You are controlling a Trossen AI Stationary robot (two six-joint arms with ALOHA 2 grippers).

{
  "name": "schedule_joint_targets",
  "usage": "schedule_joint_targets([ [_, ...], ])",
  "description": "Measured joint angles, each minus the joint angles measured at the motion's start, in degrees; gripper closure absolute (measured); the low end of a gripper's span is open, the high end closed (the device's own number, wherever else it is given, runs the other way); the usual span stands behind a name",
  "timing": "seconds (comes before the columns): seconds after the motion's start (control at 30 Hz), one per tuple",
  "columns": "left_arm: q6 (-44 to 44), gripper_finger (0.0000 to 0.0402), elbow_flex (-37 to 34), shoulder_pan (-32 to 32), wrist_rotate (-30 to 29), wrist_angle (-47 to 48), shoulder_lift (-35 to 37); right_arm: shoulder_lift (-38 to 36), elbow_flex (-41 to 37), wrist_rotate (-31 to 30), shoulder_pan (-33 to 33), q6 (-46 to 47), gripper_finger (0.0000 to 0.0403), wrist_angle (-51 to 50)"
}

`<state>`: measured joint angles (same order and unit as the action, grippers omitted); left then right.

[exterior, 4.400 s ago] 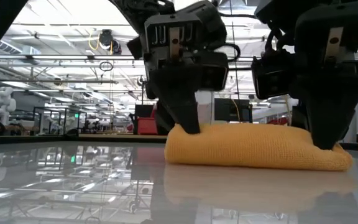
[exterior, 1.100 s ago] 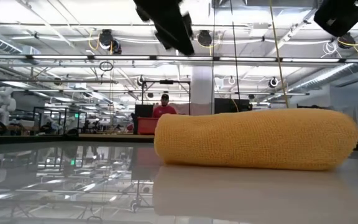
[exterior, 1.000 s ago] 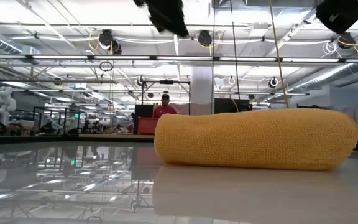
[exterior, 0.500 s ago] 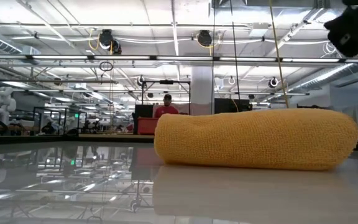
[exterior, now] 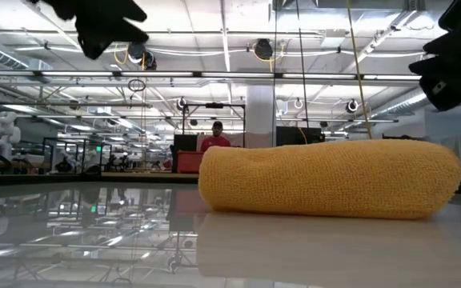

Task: Roll towel
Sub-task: Return to Home Position

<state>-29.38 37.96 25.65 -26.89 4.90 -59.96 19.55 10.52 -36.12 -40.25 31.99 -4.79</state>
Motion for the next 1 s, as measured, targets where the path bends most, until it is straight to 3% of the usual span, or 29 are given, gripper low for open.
schedule_joint_targets([
  [0.2, -0.4, 0.0240, -8.8, 0.0, -2.3, -14.3, 0.0, -8.8, -2.1, 0.0, 3.2, -3.7, 0.0278, -3.8],
  [0.43, -1.9, 0.0240, -15.6, 0.0, -4.7, -22.3, 0.0, -19.5, -2.3, -0.1, 7.1, -5.9, 0.0285, -16.8],
  [1.0, -3.3, 0.0240, -31.4, 0.0, -7.7, -44.9, 0.0, -19.5, -2.1, -1.4, 15.7, -12.7, 0.0285, -18.8],
])
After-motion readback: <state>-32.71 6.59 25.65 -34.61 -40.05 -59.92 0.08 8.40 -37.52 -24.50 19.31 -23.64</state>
